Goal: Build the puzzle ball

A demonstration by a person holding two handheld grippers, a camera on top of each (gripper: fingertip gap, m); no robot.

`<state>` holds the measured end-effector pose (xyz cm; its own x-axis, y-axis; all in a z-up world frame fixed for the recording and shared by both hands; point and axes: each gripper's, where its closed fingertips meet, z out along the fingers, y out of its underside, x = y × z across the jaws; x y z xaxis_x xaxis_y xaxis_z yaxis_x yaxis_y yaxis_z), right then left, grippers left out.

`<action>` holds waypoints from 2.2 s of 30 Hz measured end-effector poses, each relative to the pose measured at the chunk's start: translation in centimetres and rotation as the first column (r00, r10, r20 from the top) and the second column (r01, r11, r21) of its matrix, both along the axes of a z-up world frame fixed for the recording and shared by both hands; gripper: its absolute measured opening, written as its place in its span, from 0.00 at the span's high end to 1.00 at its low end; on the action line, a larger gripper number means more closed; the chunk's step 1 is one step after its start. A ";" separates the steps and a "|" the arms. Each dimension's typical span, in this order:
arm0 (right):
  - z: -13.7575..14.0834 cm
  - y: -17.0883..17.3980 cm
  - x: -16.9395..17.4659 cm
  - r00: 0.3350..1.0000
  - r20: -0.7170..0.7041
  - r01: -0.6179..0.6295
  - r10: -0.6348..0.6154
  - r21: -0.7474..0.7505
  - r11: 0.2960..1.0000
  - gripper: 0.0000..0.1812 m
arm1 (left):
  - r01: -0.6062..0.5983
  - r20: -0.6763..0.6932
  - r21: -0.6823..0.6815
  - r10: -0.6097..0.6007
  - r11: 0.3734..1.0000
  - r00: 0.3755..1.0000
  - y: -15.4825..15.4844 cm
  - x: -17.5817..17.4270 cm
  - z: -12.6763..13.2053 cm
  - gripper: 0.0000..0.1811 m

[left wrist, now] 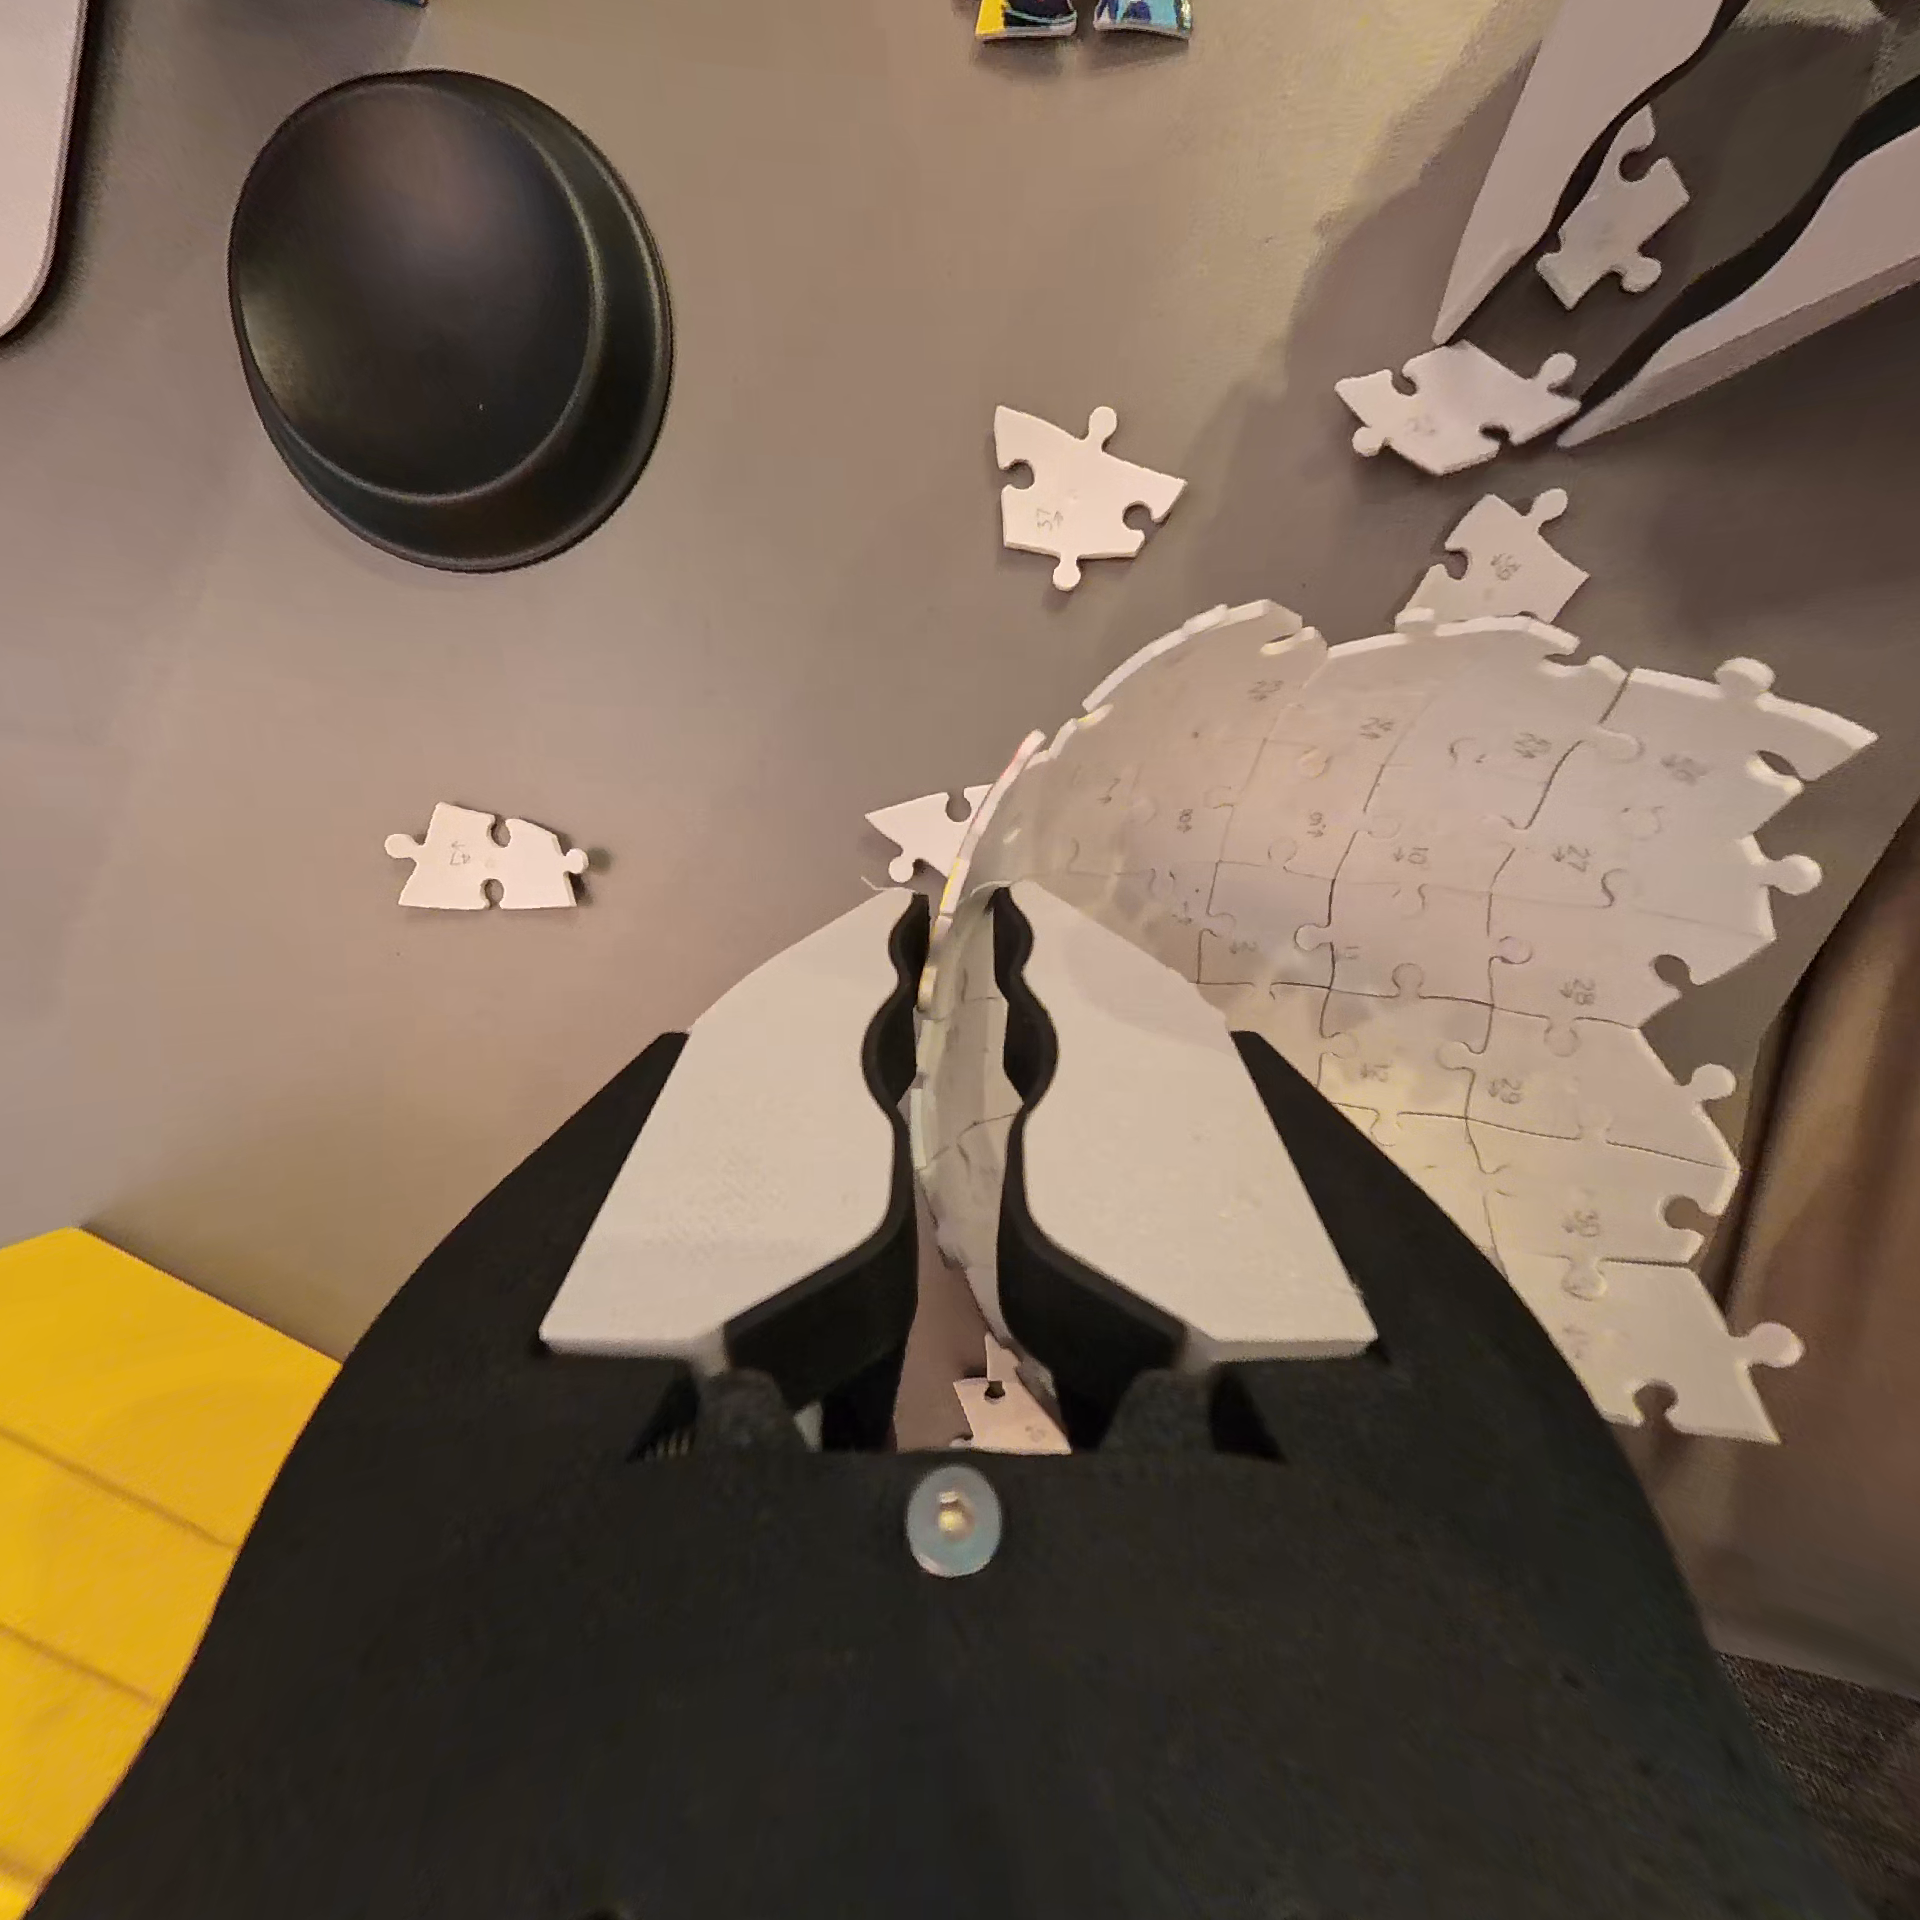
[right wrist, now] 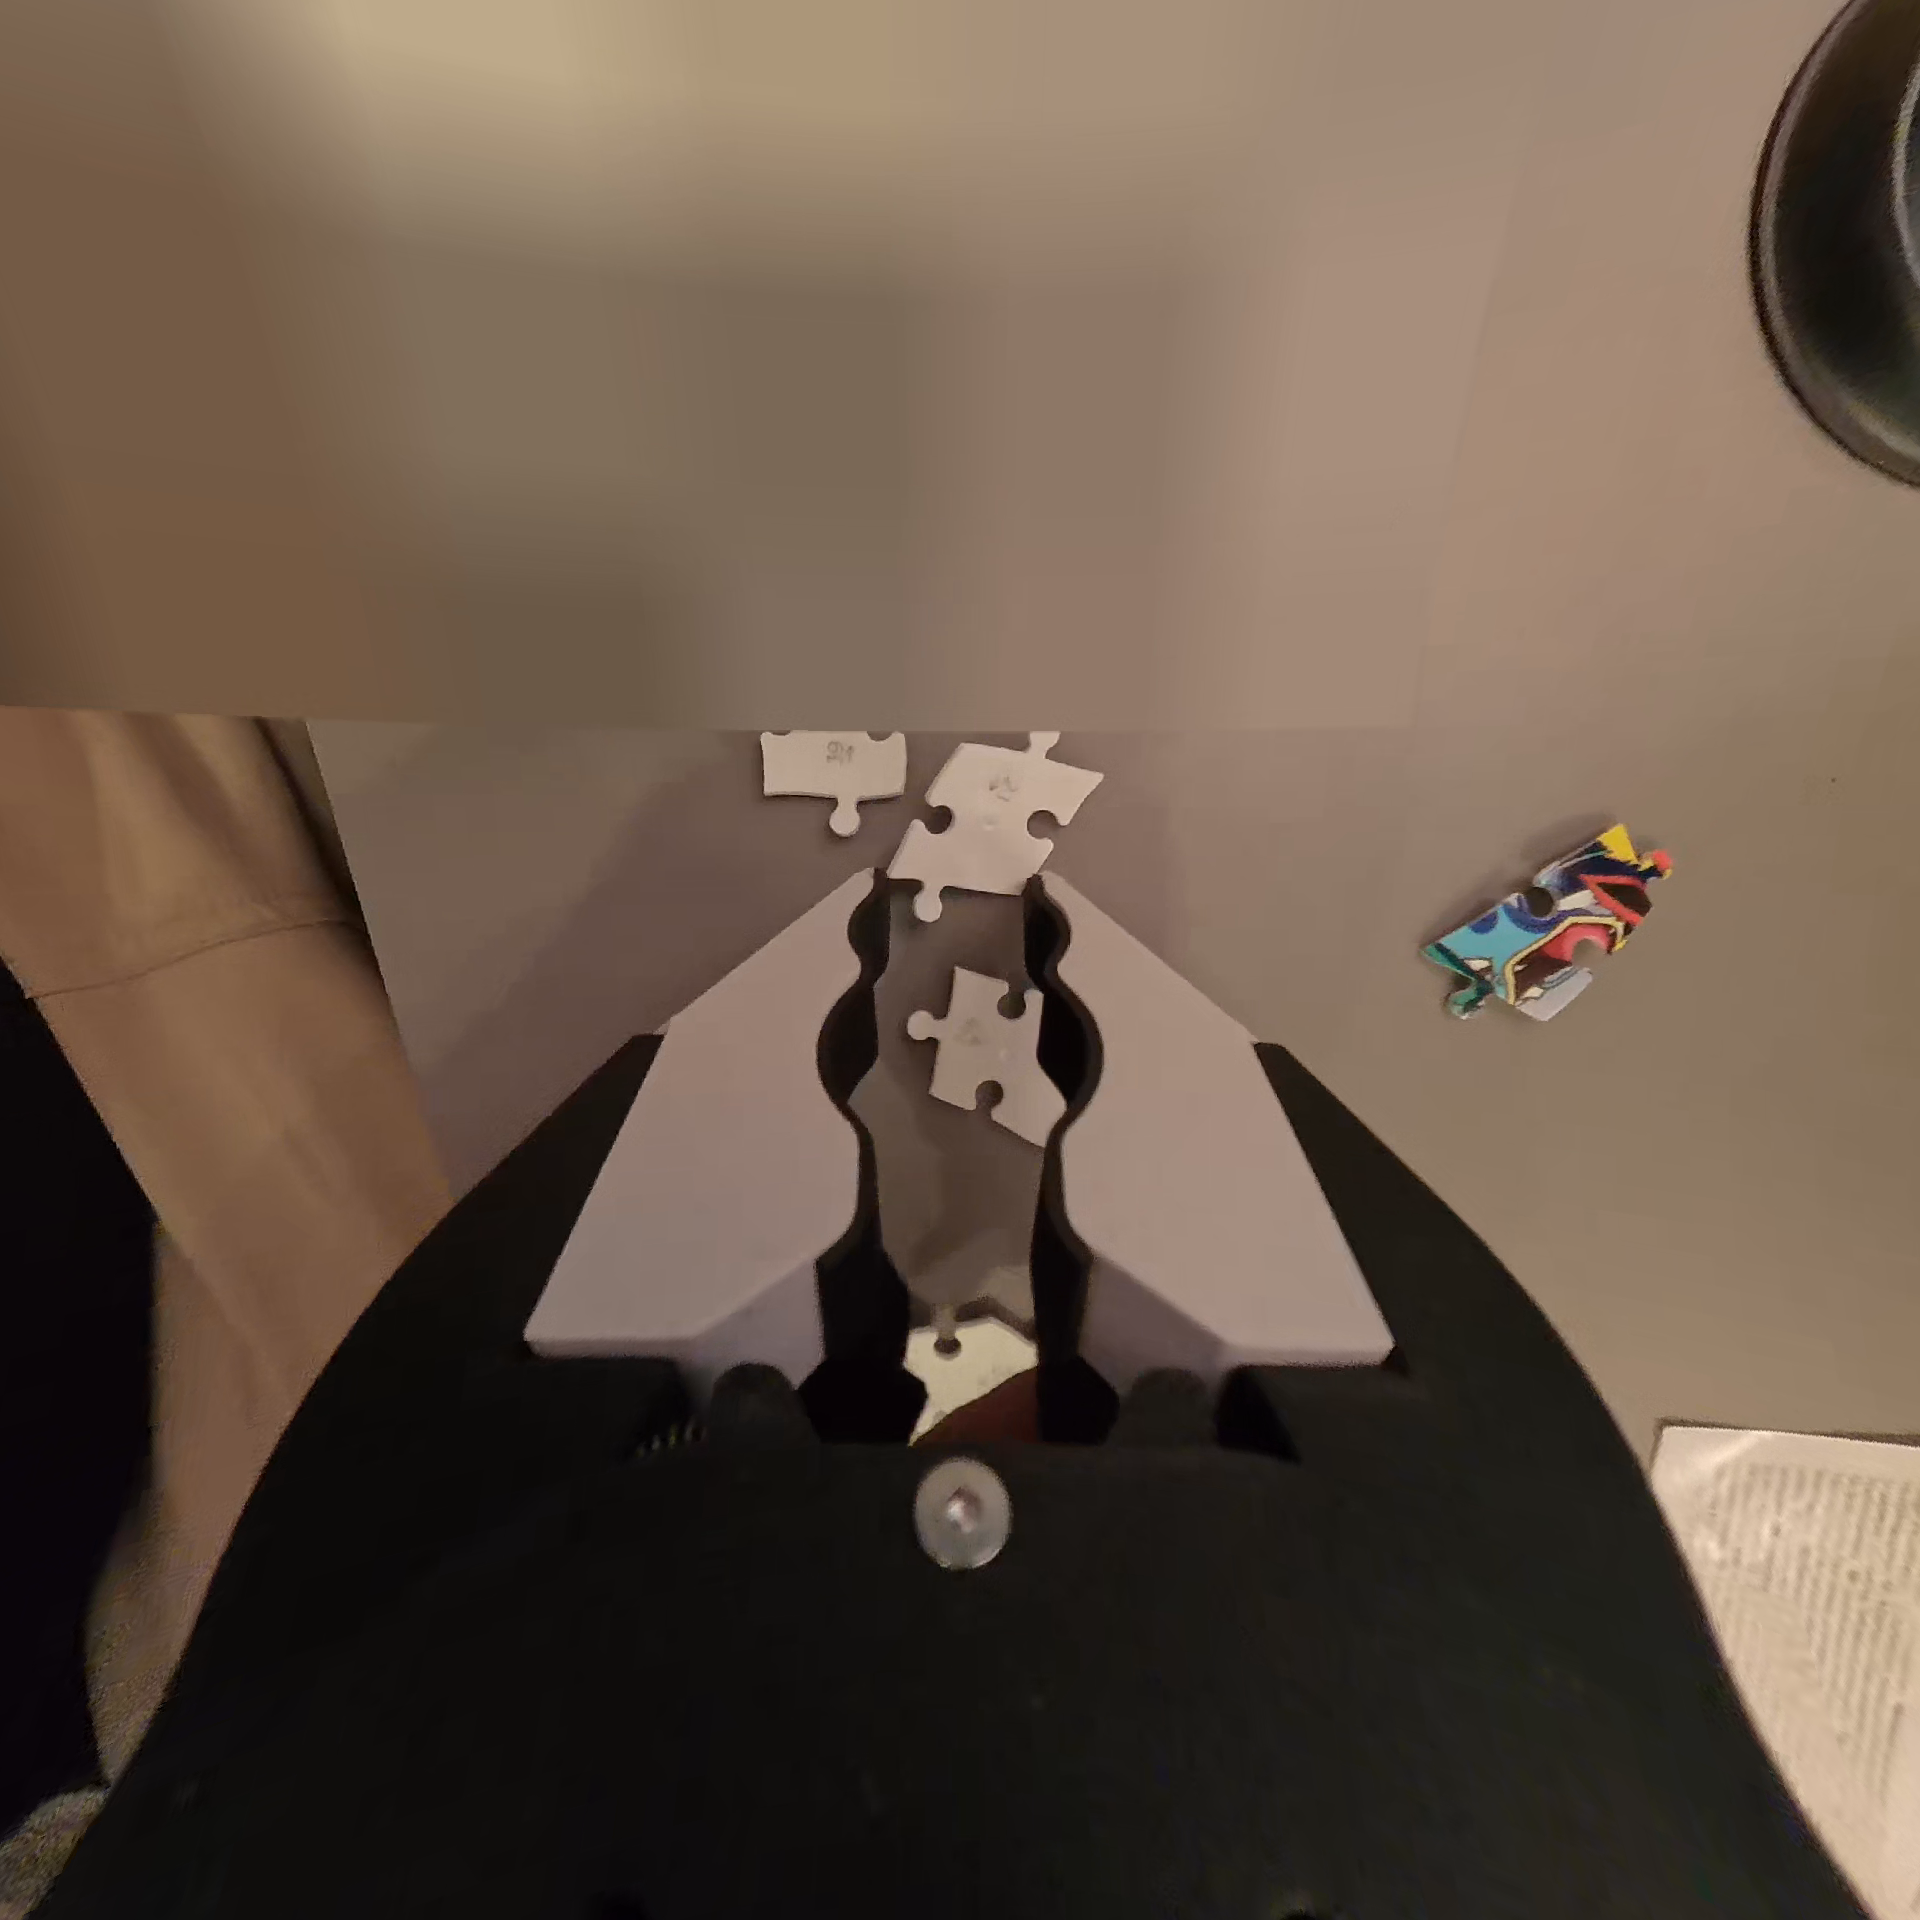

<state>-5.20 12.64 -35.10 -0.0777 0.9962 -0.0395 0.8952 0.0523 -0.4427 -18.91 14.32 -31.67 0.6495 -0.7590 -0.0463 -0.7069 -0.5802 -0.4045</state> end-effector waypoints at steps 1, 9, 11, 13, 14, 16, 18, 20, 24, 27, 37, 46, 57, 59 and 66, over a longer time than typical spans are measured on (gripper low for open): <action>0.1 0.2 0.0 1.000 -0.001 -0.009 0.009 0.018 1.000 0.87 | 0.000 0.002 0.001 0.000 1.000 1.000 0.0 0.0 0.0 0.94; 1.0 0.3 -0.1 1.000 -0.023 -0.003 0.003 0.011 1.000 0.92 | 0.012 0.009 -0.004 -0.012 1.000 1.000 0.0 0.2 0.1 0.94; 1.6 0.6 -0.2 0.998 -0.034 0.041 -0.043 -0.063 0.997 0.82 | 0.010 0.006 -0.005 -0.010 1.000 1.000 0.0 0.2 0.0 0.94; 1.5 1.6 -0.4 0.998 -0.037 0.058 -0.059 -0.034 0.998 0.81 | 0.012 0.004 -0.006 -0.012 1.000 1.000 -0.1 0.2 0.1 0.94; 1.5 1.8 -0.7 0.998 -0.045 0.051 -0.052 -0.032 0.998 0.79 | 0.013 0.005 -0.006 -0.013 1.000 1.000 0.0 0.2 0.1 0.94; 1.1 2.3 -1.2 0.999 -0.037 0.028 -0.028 -0.024 0.999 0.80 | 0.013 0.002 -0.004 -0.013 1.000 1.000 0.0 0.3 0.1 0.94; 0.4 2.4 -1.2 1.000 -0.005 -0.001 0.001 -0.034 0.999 0.80 | 0.014 -0.001 -0.005 -0.014 1.000 1.000 0.0 0.3 0.0 0.94; 0.1 2.1 -1.4 1.000 -0.007 -0.028 0.027 -0.035 0.999 0.85 | 0.014 -0.004 -0.006 -0.014 1.000 1.000 -0.1 0.2 0.0 0.94; 0.1 1.1 -1.8 0.998 -0.033 -0.047 0.045 -0.047 0.998 0.93 | 0.012 -0.005 -0.010 -0.013 1.000 1.000 -0.1 0.1 -0.1 0.94; 0.1 0.8 -1.6 0.998 -0.040 -0.042 0.040 -0.059 0.997 0.95 | 0.013 -0.011 -0.010 -0.013 1.000 1.000 0.0 0.1 -0.2 0.94; 0.1 0.0 -1.0 0.999 -0.012 -0.041 0.041 -0.023 0.999 0.78 | 0.010 -0.011 -0.012 -0.010 1.000 1.000 -0.1 -0.1 -0.1 0.94; 0.0 0.2 -1.7 0.999 -0.040 0.034 -0.036 -0.042 0.999 0.93 | 0.005 -0.014 -0.012 -0.005 1.000 1.000 -0.1 -0.3 -0.2 0.94; 0.7 0.4 -1.8 0.995 -0.099 0.014 -0.016 -0.025 1.000 1.00 | -0.002 -0.013 -0.016 0.002 1.000 1.000 0.0 -0.5 -0.3 0.94; 1.1 0.0 -1.6 0.994 -0.106 -0.002 -0.003 -0.047 0.999 1.00 | -0.005 -0.016 -0.015 0.004 1.000 1.000 0.0 -0.6 -0.3 0.93; 1.5 -3.6 -0.9 0.994 -0.106 -0.019 0.012 -0.060 0.998 0.75 | -0.009 -0.017 -0.016 0.009 1.000 1.000 -0.1 -0.7 -0.3 0.94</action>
